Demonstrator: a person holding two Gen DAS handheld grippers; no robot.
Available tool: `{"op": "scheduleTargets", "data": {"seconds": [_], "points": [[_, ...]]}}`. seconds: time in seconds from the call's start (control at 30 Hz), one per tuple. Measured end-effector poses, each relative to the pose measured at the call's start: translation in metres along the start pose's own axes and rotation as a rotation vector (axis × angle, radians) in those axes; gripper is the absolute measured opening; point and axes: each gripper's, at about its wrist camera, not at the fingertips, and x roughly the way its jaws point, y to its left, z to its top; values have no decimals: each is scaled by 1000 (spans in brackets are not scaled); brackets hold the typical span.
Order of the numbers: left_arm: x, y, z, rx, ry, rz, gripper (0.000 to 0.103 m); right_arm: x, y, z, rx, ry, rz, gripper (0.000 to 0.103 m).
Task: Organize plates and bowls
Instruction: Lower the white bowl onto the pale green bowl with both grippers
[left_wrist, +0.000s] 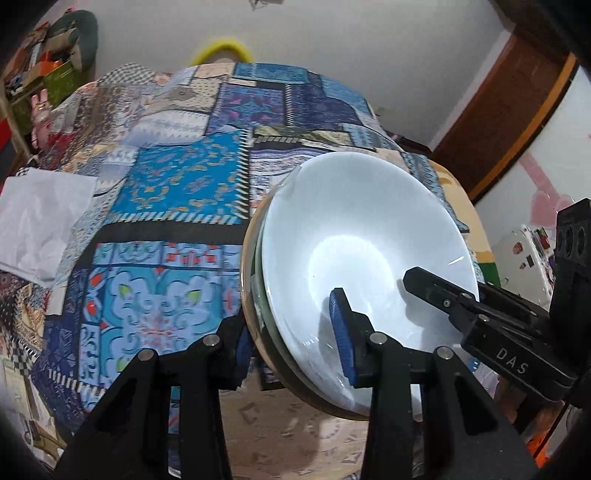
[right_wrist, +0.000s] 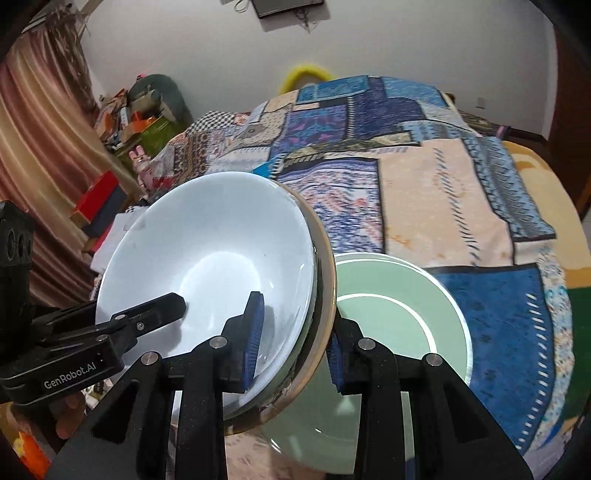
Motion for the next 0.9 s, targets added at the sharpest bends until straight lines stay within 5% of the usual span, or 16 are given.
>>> {"op": "scheduleTargets", "data": {"seconds": [0.9], "points": [[47,-70,-13,102,101,-36,38,-17,-64,-31,107,37,-66,28]]}}
